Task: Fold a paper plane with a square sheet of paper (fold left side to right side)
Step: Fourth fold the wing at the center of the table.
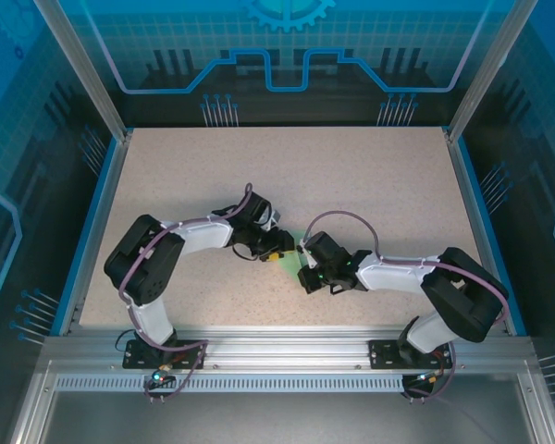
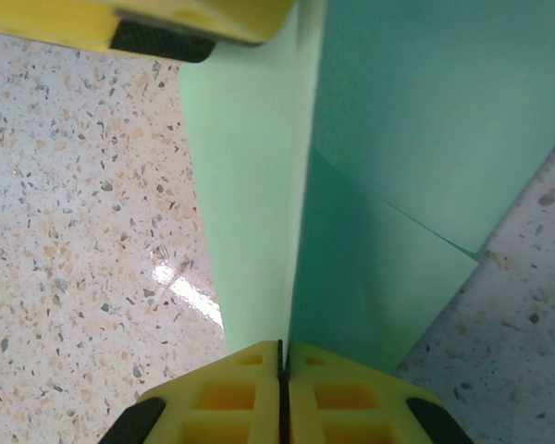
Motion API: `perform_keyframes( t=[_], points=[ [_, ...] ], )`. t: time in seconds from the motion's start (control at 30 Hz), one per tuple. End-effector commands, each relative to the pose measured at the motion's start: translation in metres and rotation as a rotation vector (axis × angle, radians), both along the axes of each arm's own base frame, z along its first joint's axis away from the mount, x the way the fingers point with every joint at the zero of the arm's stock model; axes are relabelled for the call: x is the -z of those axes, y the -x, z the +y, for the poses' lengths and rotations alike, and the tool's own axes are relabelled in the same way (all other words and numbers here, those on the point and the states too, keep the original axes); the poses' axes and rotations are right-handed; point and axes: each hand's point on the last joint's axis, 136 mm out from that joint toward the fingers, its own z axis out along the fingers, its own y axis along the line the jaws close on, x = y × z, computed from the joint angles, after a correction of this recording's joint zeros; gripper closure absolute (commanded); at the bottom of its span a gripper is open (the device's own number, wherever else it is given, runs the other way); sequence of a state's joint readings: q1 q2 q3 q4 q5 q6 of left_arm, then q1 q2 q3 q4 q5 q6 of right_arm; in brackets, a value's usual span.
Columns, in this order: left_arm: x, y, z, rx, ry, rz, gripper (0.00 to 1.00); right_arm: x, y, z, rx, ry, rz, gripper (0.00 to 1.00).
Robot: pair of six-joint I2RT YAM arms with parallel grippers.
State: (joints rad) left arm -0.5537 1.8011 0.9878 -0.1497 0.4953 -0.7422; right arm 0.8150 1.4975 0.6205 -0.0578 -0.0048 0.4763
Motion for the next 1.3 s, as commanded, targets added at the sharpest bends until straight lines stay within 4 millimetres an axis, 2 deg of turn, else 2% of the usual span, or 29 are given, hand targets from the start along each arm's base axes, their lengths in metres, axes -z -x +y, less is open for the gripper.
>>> perform_keyframes(
  t=[0.0, 0.27, 0.67, 0.87, 1.1, 1.27],
  points=[
    [-0.004, -0.002, -0.015, 0.022, 0.029, 0.010, 0.52, -0.003, -0.001, 0.000, 0.013, -0.035, 0.007, 0.91],
    [0.011, -0.001, -0.020, 0.026, 0.000, 0.042, 0.52, -0.002, 0.000, -0.001, 0.017, -0.057, 0.024, 0.89],
    [0.028, 0.001, -0.013, 0.014, -0.067, 0.081, 0.51, -0.003, 0.000, 0.000, 0.018, -0.089, 0.042, 0.83],
    [0.030, 0.002, -0.011, 0.014, -0.078, 0.086, 0.51, -0.019, -0.005, 0.003, 0.022, -0.155, 0.029, 0.75],
    [0.029, 0.002, -0.011, 0.014, -0.080, 0.084, 0.51, -0.054, -0.013, -0.005, 0.045, -0.340, 0.048, 0.59],
    [0.027, 0.001, -0.012, 0.015, -0.073, 0.082, 0.51, -0.061, -0.023, -0.014, 0.092, -0.431, 0.104, 0.59]
  ],
)
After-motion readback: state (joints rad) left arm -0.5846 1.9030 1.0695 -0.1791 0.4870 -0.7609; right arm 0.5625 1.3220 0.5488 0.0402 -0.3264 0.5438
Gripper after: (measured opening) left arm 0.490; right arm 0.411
